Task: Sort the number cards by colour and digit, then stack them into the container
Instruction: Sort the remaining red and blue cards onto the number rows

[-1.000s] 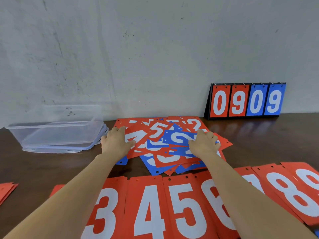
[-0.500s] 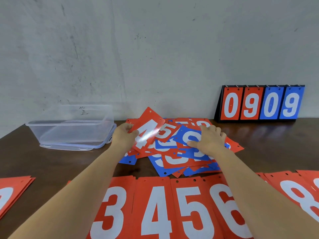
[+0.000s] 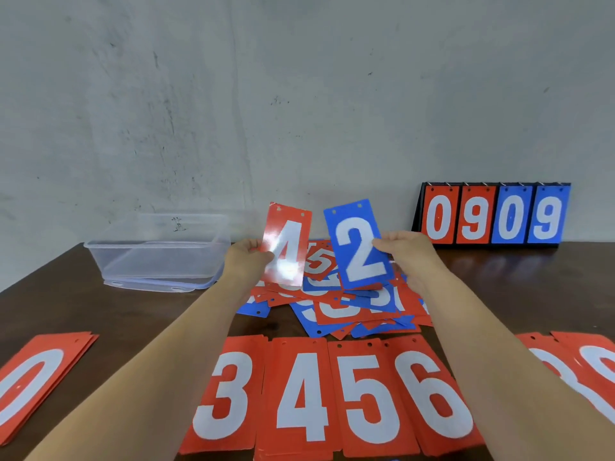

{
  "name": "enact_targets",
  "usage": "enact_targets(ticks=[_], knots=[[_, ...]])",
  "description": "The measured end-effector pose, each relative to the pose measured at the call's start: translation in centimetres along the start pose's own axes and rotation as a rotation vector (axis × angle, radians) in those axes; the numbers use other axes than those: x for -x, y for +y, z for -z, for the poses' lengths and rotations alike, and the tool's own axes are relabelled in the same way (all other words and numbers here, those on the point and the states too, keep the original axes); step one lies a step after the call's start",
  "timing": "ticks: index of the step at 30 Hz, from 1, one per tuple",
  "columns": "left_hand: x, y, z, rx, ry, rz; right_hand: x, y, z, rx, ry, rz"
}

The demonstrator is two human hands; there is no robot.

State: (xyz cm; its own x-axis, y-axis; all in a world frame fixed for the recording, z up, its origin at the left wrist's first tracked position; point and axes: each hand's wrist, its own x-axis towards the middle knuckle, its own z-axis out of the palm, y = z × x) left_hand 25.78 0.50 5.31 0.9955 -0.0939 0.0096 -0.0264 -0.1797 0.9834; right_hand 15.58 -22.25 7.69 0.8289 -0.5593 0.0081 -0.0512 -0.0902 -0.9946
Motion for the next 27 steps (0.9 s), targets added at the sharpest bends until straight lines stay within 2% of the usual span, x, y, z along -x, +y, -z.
enact_targets(ticks=[3, 6, 11, 19, 23, 27], knots=[[1.3, 0.7, -0.2, 0.023, -0.048, -0.004, 1.9, -0.7, -2.0, -0.066, -0.150, -0.009], [2.4, 1.1, -0.2, 0.099, -0.120, -0.032, 3.6, -0.8, -3.8, -0.072, -0.197, 0.018], [5.7, 1.5, 0.7, 0.179, -0.210, -0.066, 5.8, -0.7, -5.8, -0.076, -0.190, 0.051], [9.7, 1.6, 3.7, 0.233, -0.207, -0.024, 8.3, -0.8, -7.4, -0.009, -0.116, 0.146], [11.2, 1.5, 6.1, 0.128, -0.222, -0.099, 10.0, -0.7, -8.4, -0.019, -0.094, 0.210], [12.2, 1.3, 8.6, 0.034, -0.162, -0.151, 12.2, -1.2, -10.1, -0.014, -0.112, 0.259]])
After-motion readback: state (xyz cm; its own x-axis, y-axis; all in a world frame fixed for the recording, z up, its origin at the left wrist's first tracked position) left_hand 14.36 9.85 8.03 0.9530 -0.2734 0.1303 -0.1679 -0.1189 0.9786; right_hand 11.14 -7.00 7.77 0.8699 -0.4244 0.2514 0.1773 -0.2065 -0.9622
